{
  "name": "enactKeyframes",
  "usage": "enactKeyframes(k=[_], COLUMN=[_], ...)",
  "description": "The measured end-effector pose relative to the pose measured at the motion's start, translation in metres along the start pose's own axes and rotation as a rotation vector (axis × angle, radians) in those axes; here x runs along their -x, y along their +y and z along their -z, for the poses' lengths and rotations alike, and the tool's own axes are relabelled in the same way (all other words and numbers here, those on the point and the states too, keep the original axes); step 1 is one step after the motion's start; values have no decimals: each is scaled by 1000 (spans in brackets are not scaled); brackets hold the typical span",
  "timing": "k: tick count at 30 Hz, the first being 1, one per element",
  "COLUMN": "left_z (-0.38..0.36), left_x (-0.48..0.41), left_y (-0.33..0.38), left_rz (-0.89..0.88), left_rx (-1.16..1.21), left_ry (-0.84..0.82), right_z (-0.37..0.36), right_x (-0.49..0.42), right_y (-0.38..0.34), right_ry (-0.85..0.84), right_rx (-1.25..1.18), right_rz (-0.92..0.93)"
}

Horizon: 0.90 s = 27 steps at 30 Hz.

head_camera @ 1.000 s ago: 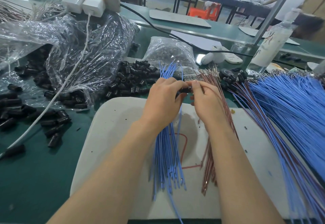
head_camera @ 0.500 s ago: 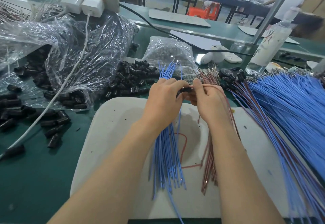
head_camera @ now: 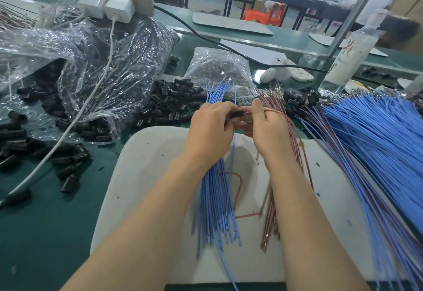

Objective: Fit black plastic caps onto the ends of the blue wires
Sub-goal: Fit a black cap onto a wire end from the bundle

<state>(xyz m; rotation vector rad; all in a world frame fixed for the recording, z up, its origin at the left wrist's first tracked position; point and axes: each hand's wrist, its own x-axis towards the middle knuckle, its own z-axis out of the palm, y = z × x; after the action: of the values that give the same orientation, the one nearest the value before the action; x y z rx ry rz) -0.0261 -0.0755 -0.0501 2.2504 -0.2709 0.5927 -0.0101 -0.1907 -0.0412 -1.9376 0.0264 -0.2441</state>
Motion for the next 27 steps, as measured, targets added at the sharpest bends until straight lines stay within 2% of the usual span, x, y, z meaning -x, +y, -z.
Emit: enactKeyframes(k=[4,8,12,18,27], left_z=[6,10,5,3,2], left_x=[-2,-3,0,0,1], left_y=[-4,0,4,3,4], left_rz=[67,19,-87,-89,-68], left_rx=[115,229,163,60,47], left_ry=[41,-46,-138,-136,-180], right_z=[7,8,10,10,9], right_x=[-2,-1,-2,0,0], right_y=[-1,-2,-3,-7,-5], right_ry=[60,24,6,-57,-99], right_rx=[-208,-180,-190,-233,-171], right_rz=[-58,-113,-144,-197,-207])
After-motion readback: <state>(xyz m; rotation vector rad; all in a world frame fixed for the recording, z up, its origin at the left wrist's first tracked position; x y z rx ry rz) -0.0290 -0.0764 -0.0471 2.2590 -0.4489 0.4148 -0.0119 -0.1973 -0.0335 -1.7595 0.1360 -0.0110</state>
